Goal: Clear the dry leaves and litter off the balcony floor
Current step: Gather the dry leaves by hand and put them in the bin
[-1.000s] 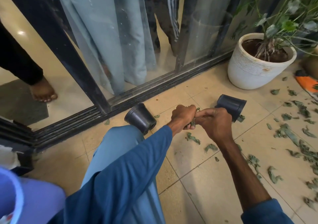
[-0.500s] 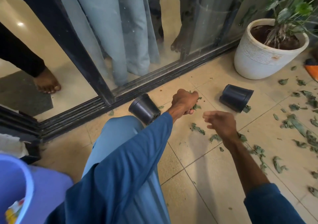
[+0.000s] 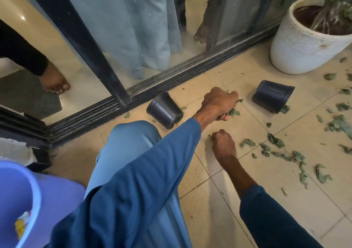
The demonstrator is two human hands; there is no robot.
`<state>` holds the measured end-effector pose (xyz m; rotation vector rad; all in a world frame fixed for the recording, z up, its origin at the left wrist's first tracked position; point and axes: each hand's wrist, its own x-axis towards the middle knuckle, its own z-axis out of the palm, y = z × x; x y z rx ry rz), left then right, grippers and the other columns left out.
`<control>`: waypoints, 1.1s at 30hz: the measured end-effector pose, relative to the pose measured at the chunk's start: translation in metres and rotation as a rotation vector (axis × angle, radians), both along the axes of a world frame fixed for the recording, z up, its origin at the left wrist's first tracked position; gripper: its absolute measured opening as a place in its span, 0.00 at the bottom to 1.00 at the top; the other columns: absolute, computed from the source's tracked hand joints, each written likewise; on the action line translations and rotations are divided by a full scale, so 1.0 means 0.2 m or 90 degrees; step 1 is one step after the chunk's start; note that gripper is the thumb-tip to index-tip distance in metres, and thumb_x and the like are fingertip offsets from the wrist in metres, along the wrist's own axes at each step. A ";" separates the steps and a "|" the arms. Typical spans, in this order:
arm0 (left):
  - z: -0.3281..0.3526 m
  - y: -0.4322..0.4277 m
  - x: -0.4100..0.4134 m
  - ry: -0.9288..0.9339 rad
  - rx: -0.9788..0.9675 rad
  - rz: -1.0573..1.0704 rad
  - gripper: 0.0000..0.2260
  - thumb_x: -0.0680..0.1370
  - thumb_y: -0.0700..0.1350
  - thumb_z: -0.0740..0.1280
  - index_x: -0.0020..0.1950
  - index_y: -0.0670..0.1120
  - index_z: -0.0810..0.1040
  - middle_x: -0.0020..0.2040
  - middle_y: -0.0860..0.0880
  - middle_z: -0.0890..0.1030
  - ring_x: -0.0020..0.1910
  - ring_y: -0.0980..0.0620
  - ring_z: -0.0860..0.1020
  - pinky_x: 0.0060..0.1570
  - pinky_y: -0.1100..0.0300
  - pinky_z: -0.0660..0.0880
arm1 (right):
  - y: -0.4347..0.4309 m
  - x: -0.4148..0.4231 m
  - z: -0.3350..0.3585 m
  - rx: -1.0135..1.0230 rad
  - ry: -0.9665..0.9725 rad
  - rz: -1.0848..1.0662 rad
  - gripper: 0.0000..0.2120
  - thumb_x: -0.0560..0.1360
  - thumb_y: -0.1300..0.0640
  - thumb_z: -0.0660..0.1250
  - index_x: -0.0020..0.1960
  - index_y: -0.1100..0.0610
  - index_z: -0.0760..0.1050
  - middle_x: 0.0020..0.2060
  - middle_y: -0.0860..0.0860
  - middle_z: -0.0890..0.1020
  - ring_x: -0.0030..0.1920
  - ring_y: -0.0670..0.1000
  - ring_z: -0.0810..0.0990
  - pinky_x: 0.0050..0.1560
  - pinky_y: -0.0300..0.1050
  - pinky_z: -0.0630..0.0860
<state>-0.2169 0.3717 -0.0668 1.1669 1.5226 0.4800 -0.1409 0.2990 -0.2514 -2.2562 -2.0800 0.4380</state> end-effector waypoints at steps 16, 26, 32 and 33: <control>-0.01 0.00 0.04 -0.050 -0.007 0.098 0.16 0.81 0.51 0.64 0.46 0.40 0.82 0.38 0.44 0.84 0.24 0.50 0.78 0.21 0.66 0.70 | 0.01 0.28 0.93 0.089 0.893 -0.236 0.15 0.68 0.60 0.78 0.54 0.59 0.83 0.47 0.56 0.87 0.47 0.51 0.86 0.50 0.43 0.83; -0.02 0.01 0.07 -0.057 -0.044 0.065 0.19 0.82 0.57 0.62 0.46 0.42 0.79 0.41 0.42 0.85 0.27 0.50 0.79 0.21 0.66 0.69 | 0.07 0.26 0.89 0.174 0.670 -0.204 0.09 0.71 0.62 0.78 0.51 0.59 0.85 0.43 0.54 0.87 0.37 0.44 0.83 0.36 0.34 0.79; -0.05 0.02 0.09 -0.059 -0.039 0.090 0.15 0.81 0.52 0.65 0.48 0.40 0.82 0.37 0.44 0.84 0.23 0.51 0.78 0.21 0.66 0.69 | 0.08 0.26 0.87 0.224 0.680 -0.263 0.11 0.69 0.62 0.80 0.49 0.62 0.84 0.40 0.56 0.86 0.37 0.50 0.85 0.38 0.39 0.82; -0.05 0.02 0.09 -0.058 -0.033 0.095 0.15 0.81 0.51 0.66 0.47 0.40 0.82 0.37 0.44 0.84 0.23 0.51 0.78 0.21 0.66 0.69 | 0.08 0.25 0.87 0.232 0.683 -0.270 0.11 0.69 0.63 0.80 0.49 0.62 0.84 0.40 0.56 0.86 0.37 0.51 0.86 0.40 0.41 0.83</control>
